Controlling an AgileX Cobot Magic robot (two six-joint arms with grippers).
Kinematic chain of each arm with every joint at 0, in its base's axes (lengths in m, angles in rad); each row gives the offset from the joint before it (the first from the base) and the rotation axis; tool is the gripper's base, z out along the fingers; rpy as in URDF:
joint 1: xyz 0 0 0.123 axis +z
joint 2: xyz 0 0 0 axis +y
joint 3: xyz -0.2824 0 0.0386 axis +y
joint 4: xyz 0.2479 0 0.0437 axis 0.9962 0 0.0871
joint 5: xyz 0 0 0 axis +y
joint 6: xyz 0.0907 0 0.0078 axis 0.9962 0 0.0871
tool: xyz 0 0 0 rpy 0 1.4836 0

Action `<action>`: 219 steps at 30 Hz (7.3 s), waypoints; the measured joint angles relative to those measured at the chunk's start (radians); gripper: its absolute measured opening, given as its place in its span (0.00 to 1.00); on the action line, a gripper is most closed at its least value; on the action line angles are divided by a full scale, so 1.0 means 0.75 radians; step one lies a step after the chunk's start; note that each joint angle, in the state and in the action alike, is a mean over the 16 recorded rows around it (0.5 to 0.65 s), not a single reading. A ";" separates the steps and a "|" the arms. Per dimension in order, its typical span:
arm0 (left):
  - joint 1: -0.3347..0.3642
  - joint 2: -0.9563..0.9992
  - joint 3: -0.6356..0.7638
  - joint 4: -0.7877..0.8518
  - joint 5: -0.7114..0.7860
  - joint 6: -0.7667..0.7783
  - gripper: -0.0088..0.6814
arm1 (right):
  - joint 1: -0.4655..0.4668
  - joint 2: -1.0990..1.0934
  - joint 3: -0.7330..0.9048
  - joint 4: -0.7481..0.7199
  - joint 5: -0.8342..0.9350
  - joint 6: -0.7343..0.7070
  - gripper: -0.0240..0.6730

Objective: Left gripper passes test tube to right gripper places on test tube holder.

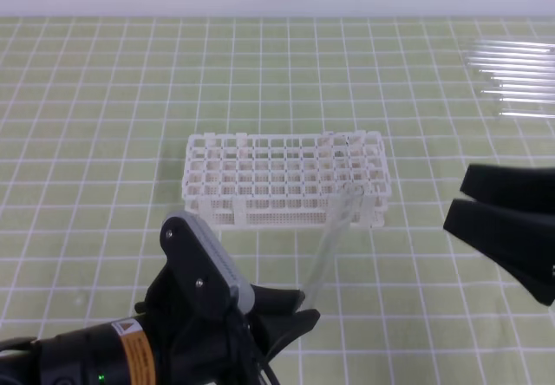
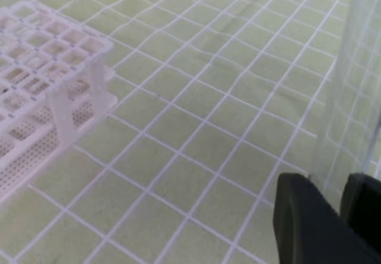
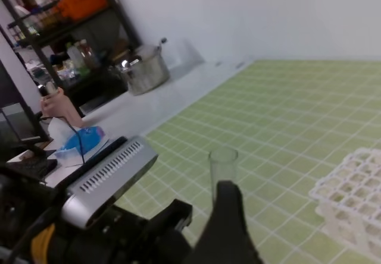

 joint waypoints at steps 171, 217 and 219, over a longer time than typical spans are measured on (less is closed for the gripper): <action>0.079 -1.342 0.000 -0.297 1.399 0.152 0.43 | 0.480 0.404 -0.375 0.012 -0.277 -0.391 0.17; 0.079 -1.346 0.000 -0.286 1.418 0.151 0.43 | 0.862 0.524 -0.663 -0.451 -1.024 -0.037 0.17; 0.079 -1.346 0.000 -0.286 1.418 0.151 0.43 | 0.904 0.546 -0.686 -0.561 -1.134 0.131 0.17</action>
